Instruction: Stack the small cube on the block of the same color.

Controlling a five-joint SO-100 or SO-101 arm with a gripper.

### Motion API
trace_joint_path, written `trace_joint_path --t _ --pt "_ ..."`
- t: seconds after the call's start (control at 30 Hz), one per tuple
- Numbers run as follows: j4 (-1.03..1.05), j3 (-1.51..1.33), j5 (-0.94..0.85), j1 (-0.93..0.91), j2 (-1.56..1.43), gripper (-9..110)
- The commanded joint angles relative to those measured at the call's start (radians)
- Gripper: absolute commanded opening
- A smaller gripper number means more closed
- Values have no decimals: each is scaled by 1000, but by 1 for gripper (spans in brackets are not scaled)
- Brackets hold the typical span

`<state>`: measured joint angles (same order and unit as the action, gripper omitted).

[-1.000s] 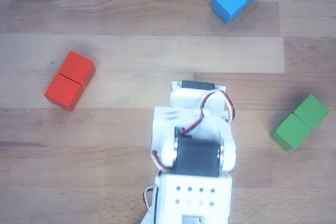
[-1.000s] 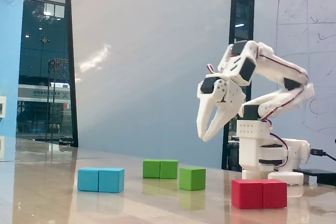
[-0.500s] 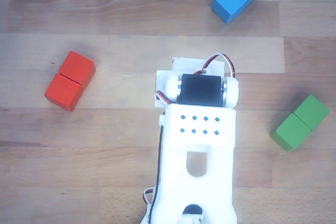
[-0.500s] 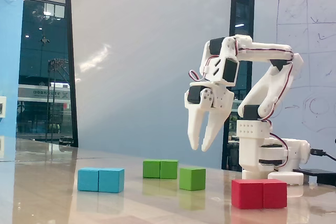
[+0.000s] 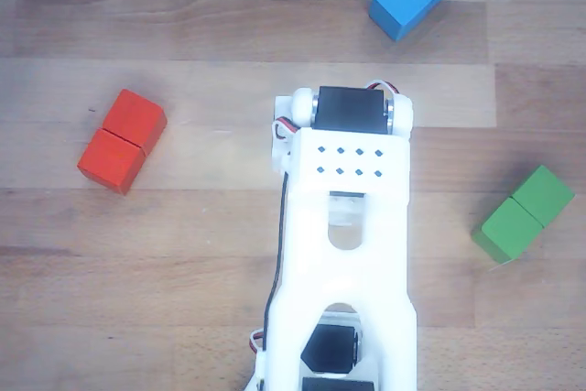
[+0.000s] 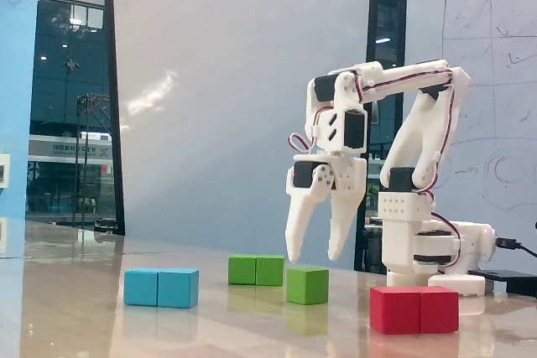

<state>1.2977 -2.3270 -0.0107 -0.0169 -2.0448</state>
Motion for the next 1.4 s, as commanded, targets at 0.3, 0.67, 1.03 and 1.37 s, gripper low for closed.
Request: trace_joint_path --t 0.3,0.67,1.03,1.37 --pt "-104 94 -5 0 64 24" --pt "-156 94 -5 2 141 23" --pt "-192 94 -5 2 199 23" --pt "-196 94 -5 2 201 23"
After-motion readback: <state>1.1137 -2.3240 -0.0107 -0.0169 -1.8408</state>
